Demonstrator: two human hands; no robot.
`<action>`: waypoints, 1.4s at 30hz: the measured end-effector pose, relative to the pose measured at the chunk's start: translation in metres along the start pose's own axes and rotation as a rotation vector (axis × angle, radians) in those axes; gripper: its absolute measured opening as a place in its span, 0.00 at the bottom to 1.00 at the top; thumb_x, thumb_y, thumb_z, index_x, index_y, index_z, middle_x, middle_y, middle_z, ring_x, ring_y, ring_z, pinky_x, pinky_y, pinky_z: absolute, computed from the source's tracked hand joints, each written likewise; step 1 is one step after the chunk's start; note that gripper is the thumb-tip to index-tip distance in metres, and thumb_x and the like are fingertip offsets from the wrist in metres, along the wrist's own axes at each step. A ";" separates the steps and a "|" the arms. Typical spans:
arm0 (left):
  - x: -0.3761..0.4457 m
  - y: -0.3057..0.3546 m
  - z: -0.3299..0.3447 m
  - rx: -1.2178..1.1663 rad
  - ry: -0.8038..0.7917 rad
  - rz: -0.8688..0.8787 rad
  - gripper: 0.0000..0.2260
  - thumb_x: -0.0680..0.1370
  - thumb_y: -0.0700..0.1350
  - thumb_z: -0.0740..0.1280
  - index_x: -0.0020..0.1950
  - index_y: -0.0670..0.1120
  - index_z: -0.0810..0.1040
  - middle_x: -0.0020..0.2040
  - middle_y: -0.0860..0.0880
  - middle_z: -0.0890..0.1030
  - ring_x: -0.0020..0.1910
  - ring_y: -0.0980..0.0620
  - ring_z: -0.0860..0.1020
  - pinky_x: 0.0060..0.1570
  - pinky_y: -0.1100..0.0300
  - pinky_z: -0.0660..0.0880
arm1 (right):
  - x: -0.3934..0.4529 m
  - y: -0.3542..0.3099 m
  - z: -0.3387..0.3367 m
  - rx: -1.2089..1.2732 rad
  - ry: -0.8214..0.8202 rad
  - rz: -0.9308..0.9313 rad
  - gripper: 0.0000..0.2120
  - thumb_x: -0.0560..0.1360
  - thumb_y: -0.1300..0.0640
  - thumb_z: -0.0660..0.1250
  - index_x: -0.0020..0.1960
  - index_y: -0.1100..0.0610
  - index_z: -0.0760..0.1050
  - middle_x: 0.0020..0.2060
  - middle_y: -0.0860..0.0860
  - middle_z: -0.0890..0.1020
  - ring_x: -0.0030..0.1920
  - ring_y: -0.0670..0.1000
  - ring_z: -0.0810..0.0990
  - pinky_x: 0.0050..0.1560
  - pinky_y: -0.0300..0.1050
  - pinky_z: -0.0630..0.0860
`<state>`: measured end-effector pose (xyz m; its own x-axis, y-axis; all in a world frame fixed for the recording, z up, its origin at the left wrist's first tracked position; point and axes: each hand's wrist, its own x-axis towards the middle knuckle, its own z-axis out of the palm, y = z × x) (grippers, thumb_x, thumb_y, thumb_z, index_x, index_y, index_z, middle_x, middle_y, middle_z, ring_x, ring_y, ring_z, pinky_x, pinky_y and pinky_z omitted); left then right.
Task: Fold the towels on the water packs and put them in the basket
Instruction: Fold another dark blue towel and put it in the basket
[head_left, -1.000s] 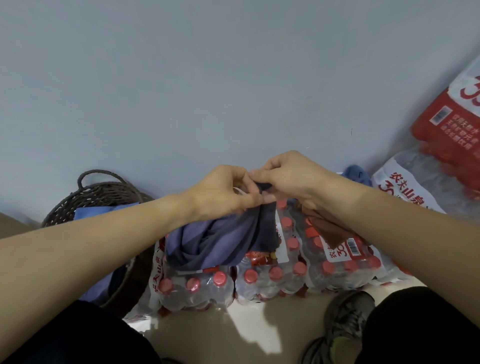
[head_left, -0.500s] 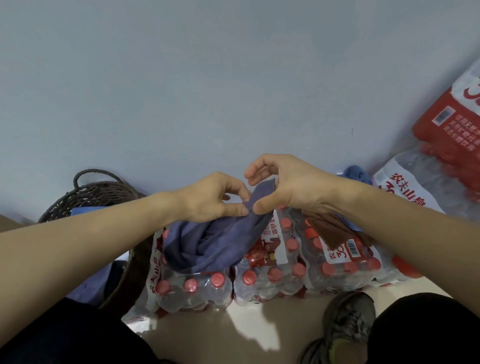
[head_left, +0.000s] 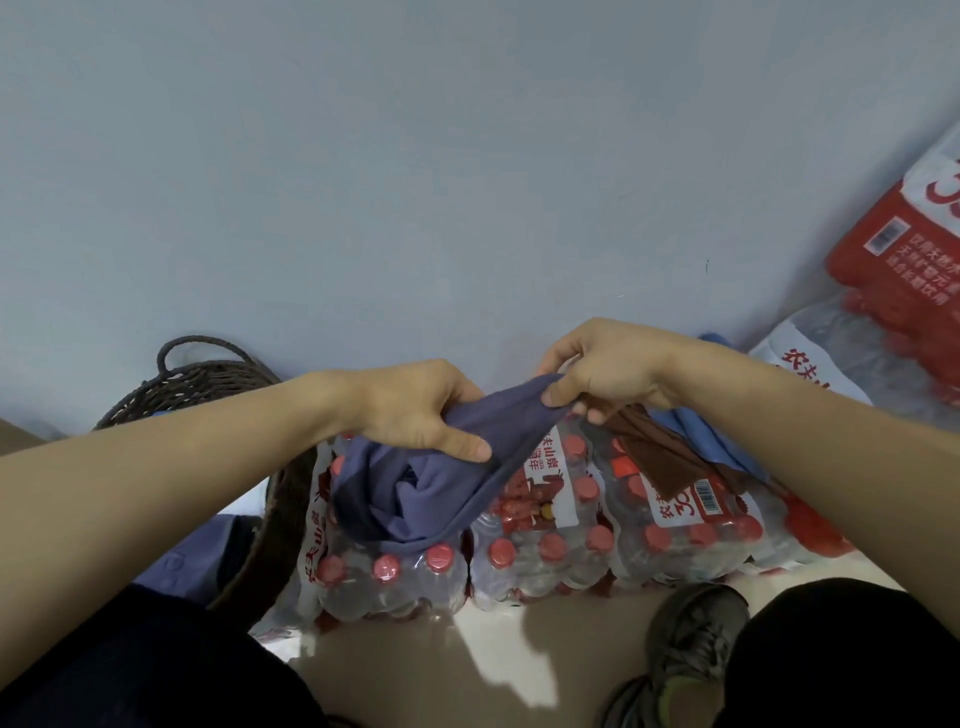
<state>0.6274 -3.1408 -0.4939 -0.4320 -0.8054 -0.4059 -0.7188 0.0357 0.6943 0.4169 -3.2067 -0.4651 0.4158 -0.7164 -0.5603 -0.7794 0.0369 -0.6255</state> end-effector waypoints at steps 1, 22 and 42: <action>0.001 -0.001 -0.001 0.020 -0.002 -0.022 0.11 0.74 0.52 0.74 0.44 0.45 0.82 0.38 0.51 0.85 0.37 0.54 0.82 0.39 0.61 0.78 | 0.002 0.000 -0.002 -0.014 0.011 -0.011 0.04 0.77 0.67 0.68 0.46 0.59 0.79 0.33 0.58 0.79 0.29 0.51 0.76 0.31 0.42 0.76; 0.009 -0.070 -0.006 0.574 0.264 -0.343 0.12 0.75 0.55 0.70 0.43 0.48 0.73 0.40 0.48 0.78 0.45 0.42 0.78 0.40 0.58 0.69 | 0.055 0.029 0.014 0.149 0.180 0.117 0.07 0.78 0.67 0.65 0.56 0.65 0.73 0.35 0.61 0.80 0.23 0.49 0.80 0.24 0.40 0.78; 0.010 -0.098 0.073 -0.016 -0.069 -0.408 0.13 0.73 0.43 0.73 0.57 0.42 0.81 0.50 0.46 0.84 0.48 0.50 0.81 0.51 0.61 0.78 | 0.082 0.011 0.151 -0.468 -0.205 -0.082 0.33 0.65 0.59 0.78 0.63 0.60 0.64 0.57 0.58 0.77 0.55 0.58 0.79 0.55 0.52 0.79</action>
<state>0.6540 -3.1087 -0.6097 -0.1494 -0.7100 -0.6881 -0.8306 -0.2875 0.4770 0.5132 -3.1604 -0.5999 0.5308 -0.5511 -0.6439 -0.8473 -0.3628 -0.3879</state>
